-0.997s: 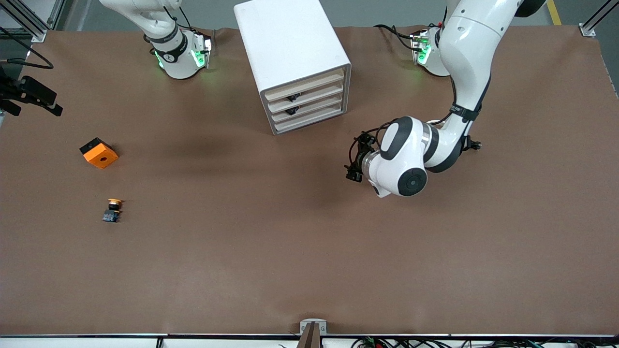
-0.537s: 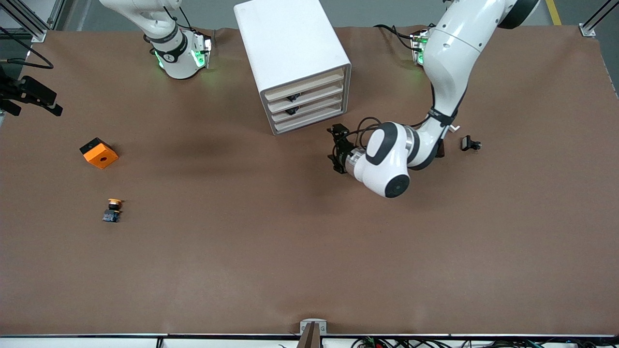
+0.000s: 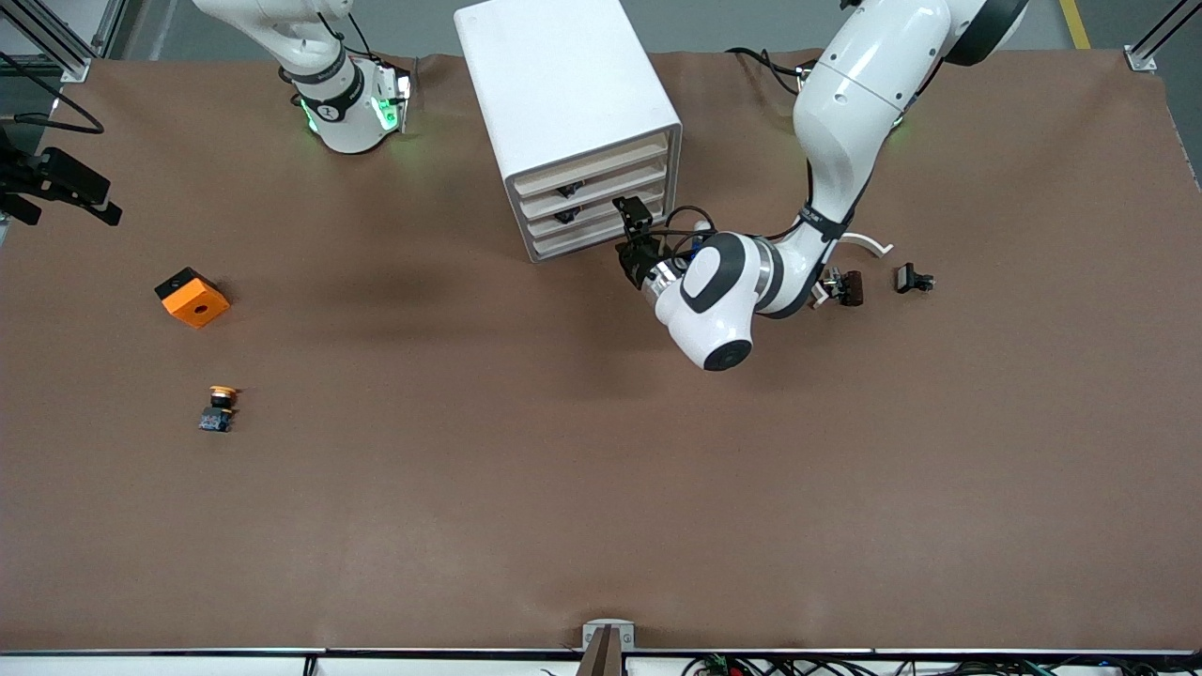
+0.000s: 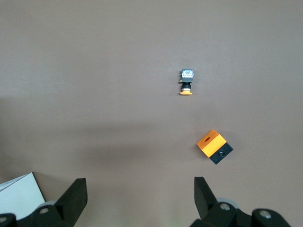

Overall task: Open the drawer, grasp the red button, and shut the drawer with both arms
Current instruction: 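Grasp the drawer handle with the left gripper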

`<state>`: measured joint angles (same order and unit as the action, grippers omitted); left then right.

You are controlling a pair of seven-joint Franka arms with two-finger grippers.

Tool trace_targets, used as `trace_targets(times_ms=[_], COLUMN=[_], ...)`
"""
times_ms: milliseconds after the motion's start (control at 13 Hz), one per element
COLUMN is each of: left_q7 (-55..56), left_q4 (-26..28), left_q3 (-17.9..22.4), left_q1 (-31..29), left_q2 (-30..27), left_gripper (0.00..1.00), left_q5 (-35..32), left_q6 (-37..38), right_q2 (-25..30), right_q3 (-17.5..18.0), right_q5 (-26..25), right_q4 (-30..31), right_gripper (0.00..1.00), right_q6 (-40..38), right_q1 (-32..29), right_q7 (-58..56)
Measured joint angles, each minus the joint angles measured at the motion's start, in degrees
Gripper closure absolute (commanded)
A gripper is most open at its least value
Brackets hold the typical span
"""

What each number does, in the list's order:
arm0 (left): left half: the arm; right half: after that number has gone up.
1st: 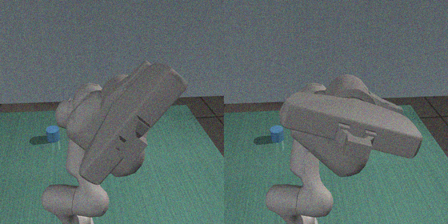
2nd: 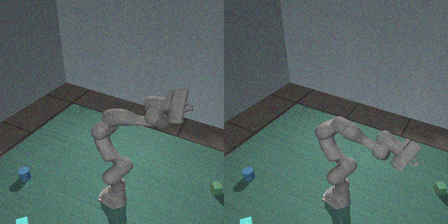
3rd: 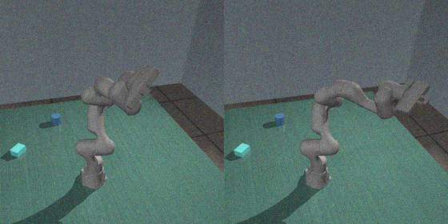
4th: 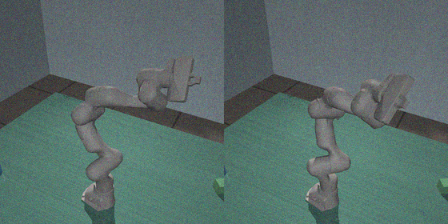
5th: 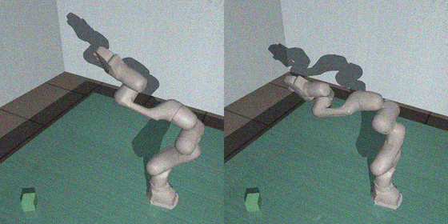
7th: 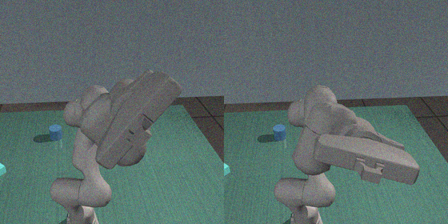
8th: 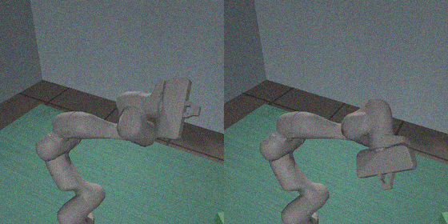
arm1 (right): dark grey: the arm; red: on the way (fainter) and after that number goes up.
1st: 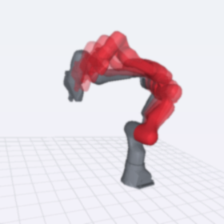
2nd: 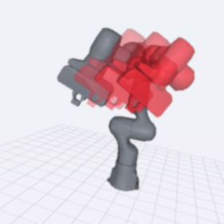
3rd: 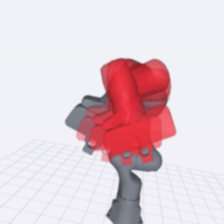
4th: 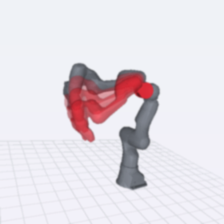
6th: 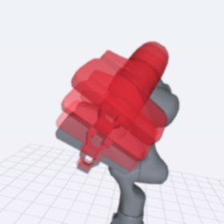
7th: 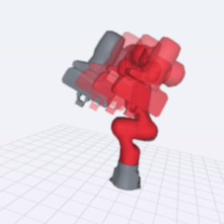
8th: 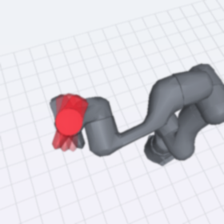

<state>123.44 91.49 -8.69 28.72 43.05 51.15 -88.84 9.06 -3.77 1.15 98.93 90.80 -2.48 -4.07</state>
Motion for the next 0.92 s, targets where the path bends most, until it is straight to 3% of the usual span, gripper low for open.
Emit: trace_targets(times_ms=[153, 460, 537, 690, 843, 920], left_q7=[0.0, 0.2, 0.9, 2.7, 4.0, 4.7], left_q4=[0.0, 0.0, 0.0, 0.0, -0.1, -0.2], left_q3=[0.0, -0.1, -0.1, -0.1, -0.1, -0.1], left_q1=[0.3, 0.7, 0.9, 1.4, 1.7, 1.6], left_q2=[1.3, 3.2, 3.6, 4.2, 4.4, 4.4], left_gripper=[0.36, 0.44, 0.50, 0.69, 0.94, 1.00], left_q5=[2.4, 5.9, 6.4, 6.6, 6.6, 6.9], left_q6=[2.2, 4.8, 5.1, 5.3, 5.4, 5.9], right_q2=[0.0, 0.0, 0.0, 0.0, 0.0, 0.0], right_q3=[0.0, 0.0, 0.0, 0.0, 0.0, 0.0], right_q5=[0.0, 0.0, 0.0, 0.0, 0.0, 0.0], right_q4=[0.0, 0.0, 0.0, 0.0, 0.0, 0.0], right_gripper=[0.00, 0.00, 0.00, 0.00, 0.00, 0.00], right_q6=[0.0, -0.2, -0.5, -1.0, -1.3, -1.4], right_q1=[0.0, 0.0, 0.0, 0.0, 0.0, 0.0], right_q7=[0.0, 0.0, 0.0, 0.0, 0.0, 0.0])
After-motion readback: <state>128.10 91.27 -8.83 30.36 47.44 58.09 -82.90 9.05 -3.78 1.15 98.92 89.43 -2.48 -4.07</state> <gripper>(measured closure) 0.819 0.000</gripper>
